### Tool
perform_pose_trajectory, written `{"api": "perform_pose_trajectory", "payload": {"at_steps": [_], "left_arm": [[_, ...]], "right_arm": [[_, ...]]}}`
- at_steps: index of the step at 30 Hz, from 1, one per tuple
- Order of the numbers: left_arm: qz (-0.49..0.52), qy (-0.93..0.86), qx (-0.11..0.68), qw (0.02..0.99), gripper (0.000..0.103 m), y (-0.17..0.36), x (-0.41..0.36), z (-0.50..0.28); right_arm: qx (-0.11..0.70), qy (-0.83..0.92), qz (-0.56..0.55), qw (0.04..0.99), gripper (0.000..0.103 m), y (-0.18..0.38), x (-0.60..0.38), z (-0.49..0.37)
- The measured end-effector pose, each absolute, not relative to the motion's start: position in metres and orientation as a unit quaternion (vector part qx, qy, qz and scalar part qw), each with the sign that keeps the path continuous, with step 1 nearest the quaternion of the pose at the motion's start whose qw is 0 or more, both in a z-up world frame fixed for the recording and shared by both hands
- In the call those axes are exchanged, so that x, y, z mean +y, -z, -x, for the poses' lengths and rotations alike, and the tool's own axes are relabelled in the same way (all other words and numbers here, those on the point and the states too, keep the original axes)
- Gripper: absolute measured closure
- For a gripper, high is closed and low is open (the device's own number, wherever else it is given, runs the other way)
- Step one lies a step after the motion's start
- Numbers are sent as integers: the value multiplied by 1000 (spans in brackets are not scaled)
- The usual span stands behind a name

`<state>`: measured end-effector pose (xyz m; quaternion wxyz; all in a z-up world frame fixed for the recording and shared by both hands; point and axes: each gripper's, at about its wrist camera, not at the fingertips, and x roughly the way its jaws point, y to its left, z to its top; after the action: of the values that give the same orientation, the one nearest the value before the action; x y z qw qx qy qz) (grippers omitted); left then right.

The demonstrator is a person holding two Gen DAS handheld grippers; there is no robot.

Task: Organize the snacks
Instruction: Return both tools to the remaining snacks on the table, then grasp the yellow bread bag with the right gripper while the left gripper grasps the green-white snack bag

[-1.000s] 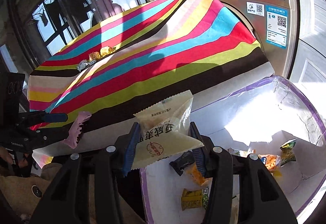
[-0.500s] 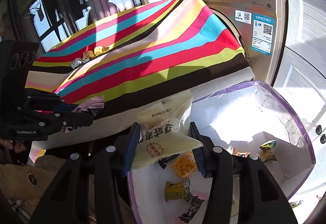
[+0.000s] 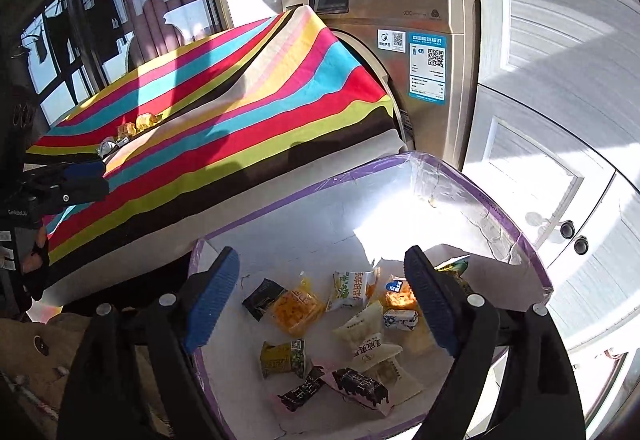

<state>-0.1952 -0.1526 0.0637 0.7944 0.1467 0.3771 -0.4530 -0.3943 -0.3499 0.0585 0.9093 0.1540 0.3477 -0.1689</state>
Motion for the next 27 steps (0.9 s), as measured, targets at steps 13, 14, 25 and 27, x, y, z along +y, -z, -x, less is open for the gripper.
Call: {"api": "perform_pose_trajectory", "payload": {"at_steps": [13,14,25,27], "left_arm": [[58,153,438,884,2,-38,63,17],[66,139,443,883,2,-32,72,4],[149,93,418,891,2,-4,116,-31],[155,89,412,893,2,-3,115,-29]], "right_arm": [[373,-1,-15,928,15,-76,-211,223],[367,-18,2,930,15,-77,-200,203],[444,-8,-49,895,15,-21,-183,-74],[460,-10,-41,887,15,-15,-176,-116]]}}
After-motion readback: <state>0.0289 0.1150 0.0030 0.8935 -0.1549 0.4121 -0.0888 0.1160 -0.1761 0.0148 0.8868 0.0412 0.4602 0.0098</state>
